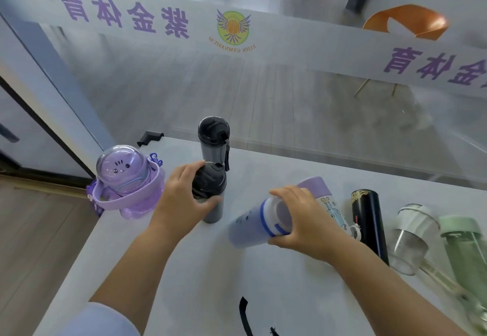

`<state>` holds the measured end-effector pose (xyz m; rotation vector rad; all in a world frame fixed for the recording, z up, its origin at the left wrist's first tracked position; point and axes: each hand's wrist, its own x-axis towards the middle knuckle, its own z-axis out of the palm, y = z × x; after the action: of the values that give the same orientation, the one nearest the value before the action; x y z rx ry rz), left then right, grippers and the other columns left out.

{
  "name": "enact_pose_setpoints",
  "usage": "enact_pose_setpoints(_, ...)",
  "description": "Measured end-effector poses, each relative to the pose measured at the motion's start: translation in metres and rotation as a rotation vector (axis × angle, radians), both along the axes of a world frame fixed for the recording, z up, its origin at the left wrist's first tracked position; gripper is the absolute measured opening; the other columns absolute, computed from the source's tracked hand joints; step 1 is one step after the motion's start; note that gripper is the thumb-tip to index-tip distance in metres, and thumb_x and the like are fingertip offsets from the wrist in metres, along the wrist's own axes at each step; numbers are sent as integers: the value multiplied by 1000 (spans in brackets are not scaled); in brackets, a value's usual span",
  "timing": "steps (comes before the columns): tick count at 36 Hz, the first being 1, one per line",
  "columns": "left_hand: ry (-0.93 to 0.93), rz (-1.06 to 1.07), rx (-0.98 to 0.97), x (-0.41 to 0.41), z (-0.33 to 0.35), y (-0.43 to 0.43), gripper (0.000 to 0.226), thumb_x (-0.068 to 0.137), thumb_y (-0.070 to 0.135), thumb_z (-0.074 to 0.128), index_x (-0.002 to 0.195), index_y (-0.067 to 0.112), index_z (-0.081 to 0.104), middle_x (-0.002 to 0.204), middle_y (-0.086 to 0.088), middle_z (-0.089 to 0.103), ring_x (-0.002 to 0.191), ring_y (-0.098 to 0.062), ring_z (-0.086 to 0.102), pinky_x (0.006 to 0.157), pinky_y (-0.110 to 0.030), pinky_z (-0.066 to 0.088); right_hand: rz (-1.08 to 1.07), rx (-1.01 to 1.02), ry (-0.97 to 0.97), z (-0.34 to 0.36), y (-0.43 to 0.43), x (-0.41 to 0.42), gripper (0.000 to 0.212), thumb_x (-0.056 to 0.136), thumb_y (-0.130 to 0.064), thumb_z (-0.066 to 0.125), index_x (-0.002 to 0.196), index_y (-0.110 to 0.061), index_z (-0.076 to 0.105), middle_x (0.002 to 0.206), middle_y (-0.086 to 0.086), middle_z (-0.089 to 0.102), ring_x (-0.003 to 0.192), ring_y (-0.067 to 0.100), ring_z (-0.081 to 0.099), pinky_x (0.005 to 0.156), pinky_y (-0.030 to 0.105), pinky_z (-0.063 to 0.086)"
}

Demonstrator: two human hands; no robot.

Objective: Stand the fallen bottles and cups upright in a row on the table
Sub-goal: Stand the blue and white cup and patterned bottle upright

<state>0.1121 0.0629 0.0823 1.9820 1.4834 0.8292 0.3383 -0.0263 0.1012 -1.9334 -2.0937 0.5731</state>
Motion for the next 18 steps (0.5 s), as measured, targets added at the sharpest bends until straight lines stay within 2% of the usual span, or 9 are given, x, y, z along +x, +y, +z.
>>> enact_pose_setpoints(5, -64, 26, -22, -2, -2, -2, 72, 64, 19, 84, 126, 19, 49, 117, -3, 57, 98, -12, 49, 88, -22, 38, 107, -13, -90, 9, 9, -20, 88, 72, -43, 74, 145, -24, 28, 143, -5, 38, 128, 18, 31, 105, 34, 38)
enact_pose_setpoints(9, -67, 26, -19, -3, -5, 0, 74, 62, 19, 86, 126, 17, 49, 118, -5, 58, 101, -17, 52, 90, -26, 43, 198, -39, -205, 9, 17, -32, 90, 75, -45, 72, 146, -25, 22, 147, -5, 33, 130, 21, 28, 105, 35, 37)
enact_pose_setpoints(15, -40, -7, -32, -9, -8, 1, 81, 61, 24, 86, 131, 17, 47, 121, -7, 58, 108, -22, 55, 96, -38, 48, 293, -71, -243, 7, 17, -45, 90, 74, -40, 75, 145, -24, 22, 148, -3, 29, 130, 26, 25, 102, 41, 41)
enact_pose_setpoints(18, -47, -25, -32, -13, -8, 0, 83, 63, 22, 86, 134, 18, 45, 120, -6, 59, 107, -20, 57, 95, -36, 50, 310, -77, -254, 7, 16, -49, 90, 76, -39, 74, 146, -24, 19, 149, -1, 26, 132, 28, 23, 102, 43, 42)
